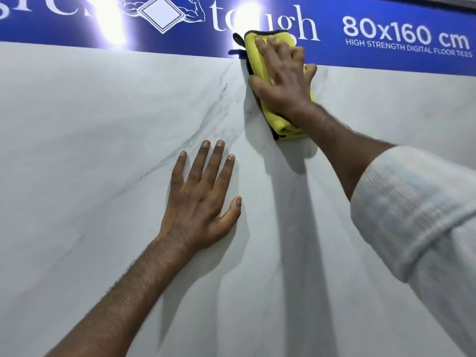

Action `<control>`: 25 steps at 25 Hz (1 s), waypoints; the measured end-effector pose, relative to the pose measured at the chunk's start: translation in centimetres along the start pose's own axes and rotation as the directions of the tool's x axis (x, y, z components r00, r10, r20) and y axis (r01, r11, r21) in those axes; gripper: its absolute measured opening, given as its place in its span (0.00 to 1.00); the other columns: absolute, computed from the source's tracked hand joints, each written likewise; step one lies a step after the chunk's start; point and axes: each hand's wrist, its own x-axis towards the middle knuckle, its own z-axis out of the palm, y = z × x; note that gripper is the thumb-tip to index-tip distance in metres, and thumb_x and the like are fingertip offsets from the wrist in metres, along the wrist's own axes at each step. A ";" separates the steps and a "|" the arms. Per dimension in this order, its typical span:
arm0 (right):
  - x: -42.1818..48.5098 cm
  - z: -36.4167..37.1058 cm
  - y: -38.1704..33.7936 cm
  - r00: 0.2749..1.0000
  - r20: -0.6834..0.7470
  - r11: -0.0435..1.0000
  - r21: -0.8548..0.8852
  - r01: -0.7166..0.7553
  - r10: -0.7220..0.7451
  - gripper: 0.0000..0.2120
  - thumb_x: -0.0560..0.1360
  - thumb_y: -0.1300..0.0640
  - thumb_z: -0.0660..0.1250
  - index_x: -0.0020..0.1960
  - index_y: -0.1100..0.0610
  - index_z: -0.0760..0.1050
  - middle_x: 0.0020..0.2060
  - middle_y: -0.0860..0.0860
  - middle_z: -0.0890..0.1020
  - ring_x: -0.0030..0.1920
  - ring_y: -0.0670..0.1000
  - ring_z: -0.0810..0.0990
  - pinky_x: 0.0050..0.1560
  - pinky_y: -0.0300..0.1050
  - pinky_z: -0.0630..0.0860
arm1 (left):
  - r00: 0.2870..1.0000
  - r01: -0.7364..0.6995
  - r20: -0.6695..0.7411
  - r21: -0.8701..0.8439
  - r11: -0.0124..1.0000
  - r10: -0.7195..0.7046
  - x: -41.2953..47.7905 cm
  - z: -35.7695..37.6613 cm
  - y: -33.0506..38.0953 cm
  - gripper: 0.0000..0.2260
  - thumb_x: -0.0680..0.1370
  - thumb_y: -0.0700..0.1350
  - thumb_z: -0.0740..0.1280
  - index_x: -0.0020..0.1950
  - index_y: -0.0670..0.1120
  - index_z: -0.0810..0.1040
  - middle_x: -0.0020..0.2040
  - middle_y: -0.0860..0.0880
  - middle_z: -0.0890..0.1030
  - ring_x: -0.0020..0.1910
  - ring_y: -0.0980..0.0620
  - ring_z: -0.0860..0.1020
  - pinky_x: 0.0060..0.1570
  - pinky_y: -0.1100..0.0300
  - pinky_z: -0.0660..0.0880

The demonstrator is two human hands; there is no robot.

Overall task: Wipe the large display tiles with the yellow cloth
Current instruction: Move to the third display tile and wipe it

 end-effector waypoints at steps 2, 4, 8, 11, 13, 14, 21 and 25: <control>-1.5 0.5 -0.1 0.999 -0.037 0.999 -0.035 0.001 -0.003 0.37 0.76 0.39 0.57 0.83 0.46 0.58 0.81 0.48 0.61 0.77 0.56 0.60 0.69 0.64 0.61 | 1.000 0.003 -0.009 0.000 1.000 -0.003 0.0 0.0 0.1 0.33 0.82 0.59 0.55 0.82 0.41 0.65 0.84 0.40 0.59 0.84 0.39 0.57 0.79 0.34 0.55; -6.5 1.3 -0.7 0.996 -0.081 0.997 -0.056 0.044 -0.049 0.36 0.77 0.40 0.59 0.83 0.45 0.58 0.82 0.48 0.61 0.77 0.56 0.60 0.67 0.62 0.63 | 1.000 -0.010 -0.027 -0.022 1.000 0.009 0.2 -0.4 0.0 0.32 0.82 0.58 0.57 0.81 0.41 0.68 0.84 0.41 0.62 0.83 0.39 0.60 0.78 0.33 0.57; -22.8 1.6 -2.1 0.997 -0.054 0.997 -0.050 0.055 -0.057 0.35 0.76 0.40 0.62 0.82 0.47 0.63 0.82 0.50 0.62 0.79 0.54 0.60 0.67 0.63 0.64 | 0.986 0.075 -0.117 -0.304 0.950 -0.116 -1.9 -2.7 0.7 0.27 0.84 0.52 0.60 0.79 0.40 0.70 0.83 0.39 0.63 0.81 0.41 0.64 0.76 0.34 0.62; -34.6 1.7 -2.6 0.997 -0.016 0.995 -0.052 0.080 -0.081 0.35 0.75 0.42 0.65 0.80 0.50 0.67 0.81 0.51 0.64 0.79 0.56 0.63 0.67 0.65 0.64 | 0.988 0.103 -0.080 -0.298 0.949 -0.133 -8.3 -4.4 2.2 0.28 0.82 0.52 0.62 0.80 0.40 0.67 0.83 0.38 0.62 0.82 0.40 0.63 0.75 0.32 0.60; -36.9 2.2 -2.3 0.994 -0.010 0.992 -0.054 0.110 -0.111 0.35 0.73 0.42 0.67 0.79 0.50 0.69 0.80 0.51 0.66 0.78 0.55 0.65 0.65 0.64 0.65 | 0.996 0.058 -0.048 -0.221 0.974 -0.070 -12.9 -5.0 2.8 0.30 0.81 0.54 0.63 0.81 0.42 0.67 0.83 0.39 0.62 0.82 0.41 0.62 0.76 0.32 0.59; -36.1 2.3 -2.1 0.994 -0.016 0.993 -0.046 0.109 -0.110 0.35 0.73 0.42 0.67 0.79 0.49 0.69 0.80 0.51 0.66 0.77 0.55 0.65 0.65 0.64 0.65 | 0.999 0.038 -0.014 -0.188 0.981 -0.041 -14.6 -5.0 2.7 0.30 0.81 0.55 0.63 0.81 0.43 0.66 0.83 0.40 0.62 0.83 0.41 0.62 0.76 0.33 0.59; -24.3 2.1 -2.9 0.997 -0.063 0.999 -0.008 0.043 -0.043 0.36 0.75 0.43 0.67 0.81 0.48 0.65 0.80 0.51 0.65 0.76 0.54 0.61 0.62 0.61 0.65 | 0.987 -0.026 0.155 -0.017 1.000 0.029 -18.3 -3.6 1.9 0.31 0.83 0.55 0.59 0.83 0.42 0.63 0.84 0.40 0.60 0.84 0.40 0.57 0.79 0.33 0.58; -34.1 2.7 -3.0 0.996 -0.079 0.998 -0.039 0.039 -0.042 0.34 0.76 0.43 0.67 0.81 0.50 0.66 0.81 0.51 0.64 0.79 0.55 0.63 0.67 0.62 0.63 | 0.990 -0.015 0.136 -0.031 0.999 0.019 -18.5 -3.3 1.9 0.30 0.84 0.55 0.58 0.83 0.41 0.63 0.84 0.40 0.60 0.84 0.40 0.57 0.79 0.34 0.57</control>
